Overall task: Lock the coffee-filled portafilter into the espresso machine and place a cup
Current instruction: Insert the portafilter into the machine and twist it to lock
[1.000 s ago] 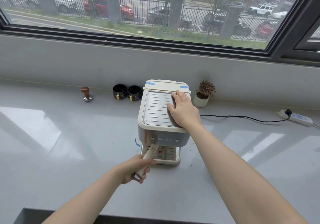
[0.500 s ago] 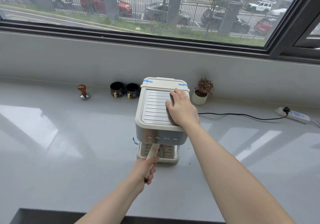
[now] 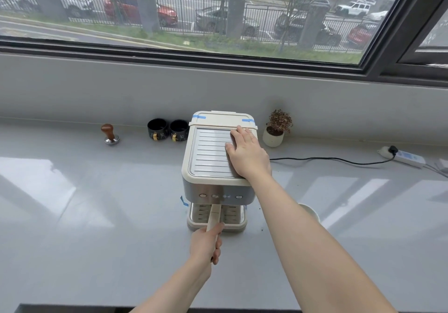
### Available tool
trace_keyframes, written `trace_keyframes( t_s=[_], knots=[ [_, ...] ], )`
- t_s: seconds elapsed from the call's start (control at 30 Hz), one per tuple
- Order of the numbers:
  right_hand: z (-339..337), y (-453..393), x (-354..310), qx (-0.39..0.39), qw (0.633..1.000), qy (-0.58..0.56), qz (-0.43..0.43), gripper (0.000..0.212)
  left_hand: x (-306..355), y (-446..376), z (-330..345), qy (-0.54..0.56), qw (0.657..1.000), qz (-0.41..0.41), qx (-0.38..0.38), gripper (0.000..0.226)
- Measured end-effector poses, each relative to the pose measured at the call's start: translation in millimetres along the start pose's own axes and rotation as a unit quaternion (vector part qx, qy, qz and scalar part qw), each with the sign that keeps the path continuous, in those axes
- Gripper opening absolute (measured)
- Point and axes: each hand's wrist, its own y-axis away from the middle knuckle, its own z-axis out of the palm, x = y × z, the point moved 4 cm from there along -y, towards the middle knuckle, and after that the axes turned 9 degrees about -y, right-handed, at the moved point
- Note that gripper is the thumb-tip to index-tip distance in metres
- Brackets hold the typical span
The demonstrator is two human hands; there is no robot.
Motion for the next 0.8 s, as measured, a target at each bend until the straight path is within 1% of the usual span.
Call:
trace_keyframes(
  t_s=[0.2, 0.33, 0.43, 0.67, 0.73, 0.8],
  knots=[
    [0.6, -0.5, 1.2, 0.001, 1.000, 0.004, 0.001, 0.054, -0.7, -2.7, 0.2, 0.002, 1.000, -0.003, -0.005, 0.026],
    [2.2, -2.2, 2.6, 0.003, 1.000, 0.010, 0.005, 0.054, -0.7, -1.2, 1.0, -0.011, 1.000, 0.016, 0.007, 0.026],
    [3.2, -1.6, 2.3, 0.010, 1.000, 0.015, 0.004, 0.054, -0.9, -1.3, -0.3, -0.043, 0.998, 0.024, 0.027, 0.029],
    [3.2, -3.9, 5.9, 0.019, 1.000, 0.018, 0.008, 0.054, 3.6, 1.9, 3.6, -0.120, 0.990, 0.034, 0.071, 0.026],
    [4.2, -3.1, 5.3, 0.016, 1.000, 0.018, 0.008, 0.054, 5.5, 3.9, 0.6, -0.139, 0.987, 0.051, 0.060, 0.024],
    [3.6, -2.0, 4.3, 0.014, 1.000, 0.011, 0.007, 0.053, 9.1, 6.4, -1.9, -0.156, 0.984, 0.077, 0.026, 0.022]
  ],
)
